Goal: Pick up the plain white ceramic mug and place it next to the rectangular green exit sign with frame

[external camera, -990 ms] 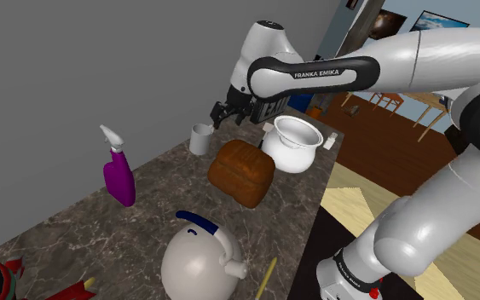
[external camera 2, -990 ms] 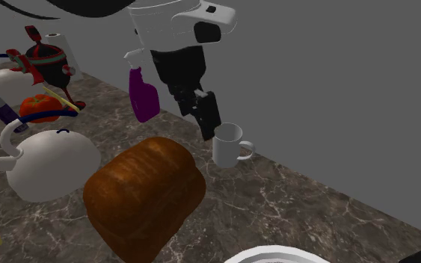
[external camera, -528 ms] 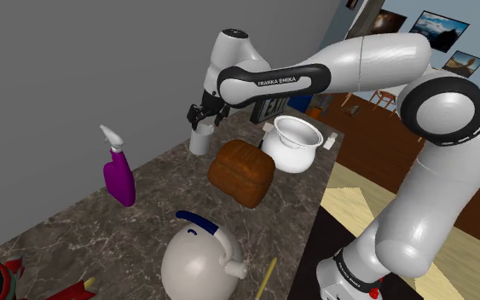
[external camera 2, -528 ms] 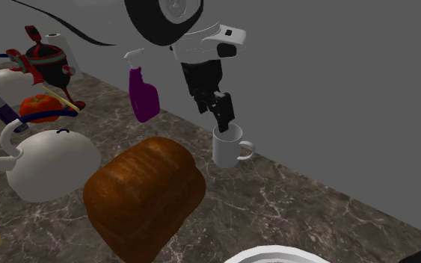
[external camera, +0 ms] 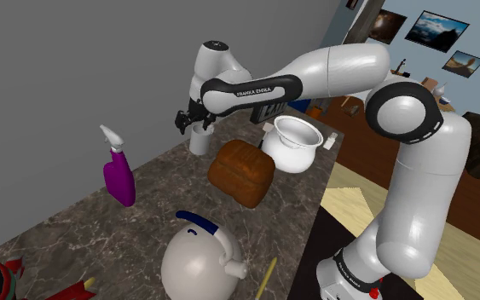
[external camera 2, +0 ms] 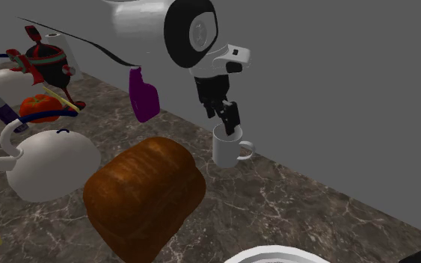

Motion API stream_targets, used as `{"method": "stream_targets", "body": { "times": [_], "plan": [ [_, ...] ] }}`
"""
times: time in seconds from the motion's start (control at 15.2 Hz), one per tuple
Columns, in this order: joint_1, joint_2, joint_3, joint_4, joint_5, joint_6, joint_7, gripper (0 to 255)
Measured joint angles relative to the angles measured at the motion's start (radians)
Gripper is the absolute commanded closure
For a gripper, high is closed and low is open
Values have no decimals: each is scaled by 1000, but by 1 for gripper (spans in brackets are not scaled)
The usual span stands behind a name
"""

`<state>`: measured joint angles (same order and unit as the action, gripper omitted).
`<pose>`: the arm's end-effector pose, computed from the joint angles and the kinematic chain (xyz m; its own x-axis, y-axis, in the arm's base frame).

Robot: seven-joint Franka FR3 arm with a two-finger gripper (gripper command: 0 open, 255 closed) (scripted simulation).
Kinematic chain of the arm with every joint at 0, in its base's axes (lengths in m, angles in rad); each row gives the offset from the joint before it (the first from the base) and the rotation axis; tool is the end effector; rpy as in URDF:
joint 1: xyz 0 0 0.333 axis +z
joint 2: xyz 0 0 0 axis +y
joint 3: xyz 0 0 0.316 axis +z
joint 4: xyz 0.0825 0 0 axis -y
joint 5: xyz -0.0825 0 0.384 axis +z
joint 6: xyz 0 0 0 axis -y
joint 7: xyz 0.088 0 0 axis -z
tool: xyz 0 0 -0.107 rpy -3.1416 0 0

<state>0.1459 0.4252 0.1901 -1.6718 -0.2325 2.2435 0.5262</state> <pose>0.6505 0.2045 0.3769 0.9786 -0.0772 0.1908 -0.0848 -0.9959 0.0321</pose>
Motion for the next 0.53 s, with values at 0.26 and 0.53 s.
{"method": "stream_targets", "body": {
  "times": [0.26, 0.53],
  "plan": [
    [0, 26, -5, -3, -8, 29, 4, 0],
    [0, 28, -5, -7, -9, 34, 4, 0]
  ]
}}
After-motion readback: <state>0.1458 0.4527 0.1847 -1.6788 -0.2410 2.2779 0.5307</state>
